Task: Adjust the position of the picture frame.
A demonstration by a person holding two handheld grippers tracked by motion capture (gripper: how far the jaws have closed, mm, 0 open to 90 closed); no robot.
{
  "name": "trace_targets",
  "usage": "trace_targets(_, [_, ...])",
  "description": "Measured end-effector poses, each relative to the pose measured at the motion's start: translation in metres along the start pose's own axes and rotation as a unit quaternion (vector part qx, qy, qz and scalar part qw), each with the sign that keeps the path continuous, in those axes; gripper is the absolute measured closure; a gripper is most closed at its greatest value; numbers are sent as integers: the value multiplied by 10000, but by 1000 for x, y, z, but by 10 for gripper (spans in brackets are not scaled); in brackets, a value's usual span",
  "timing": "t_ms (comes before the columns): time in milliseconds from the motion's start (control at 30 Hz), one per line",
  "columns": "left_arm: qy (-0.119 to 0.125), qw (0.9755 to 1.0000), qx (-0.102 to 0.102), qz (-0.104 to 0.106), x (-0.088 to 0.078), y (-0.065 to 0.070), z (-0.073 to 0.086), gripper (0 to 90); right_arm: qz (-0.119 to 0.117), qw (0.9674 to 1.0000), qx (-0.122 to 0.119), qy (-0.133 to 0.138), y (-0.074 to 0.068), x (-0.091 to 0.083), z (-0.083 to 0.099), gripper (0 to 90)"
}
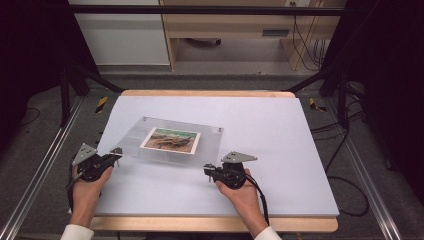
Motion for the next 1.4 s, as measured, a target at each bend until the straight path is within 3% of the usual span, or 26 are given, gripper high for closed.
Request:
trace_targets(467, [41,9998,-171,95,-5,5,-5,841,311,9990,35,321,0,0,-6,800])
trace_targets(600, [8,9997,-190,125,-7,7,-5,841,330,9987,110,364,0,2,-8,809])
trace_targets(767, [-7,9997,-146,181,-11,12,-7,841,526,9977,132,415,3,-1,-11,839])
trace_targets(1000, [8,9996,-72,255,-25,33,-17,843,944,9944,-40,479,13,-25,-24,823])
trace_targets(1133, [12,9995,-90,296,-30,47,-22,843,1003,9937,-102,488,17,-39,-27,821])
trace_targets(1367, [336,9992,63,220,-31,80,-46,843,1107,9917,-213,626,31,-69,-31,819])
trace_targets(1400, [336,9992,63,220,-31,80,-46,843,1107,9917,-213,626,31,-69,-31,819])
Point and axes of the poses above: each handheld gripper's, and its own axes: x roughly forward along the jaws, z roughly out of its underside, y roughly to its right, the point moved 8 cm from there along x, roughly forward along the jaws, and after that the axes turned 12 degrees about -y, right-handed, at the moved point
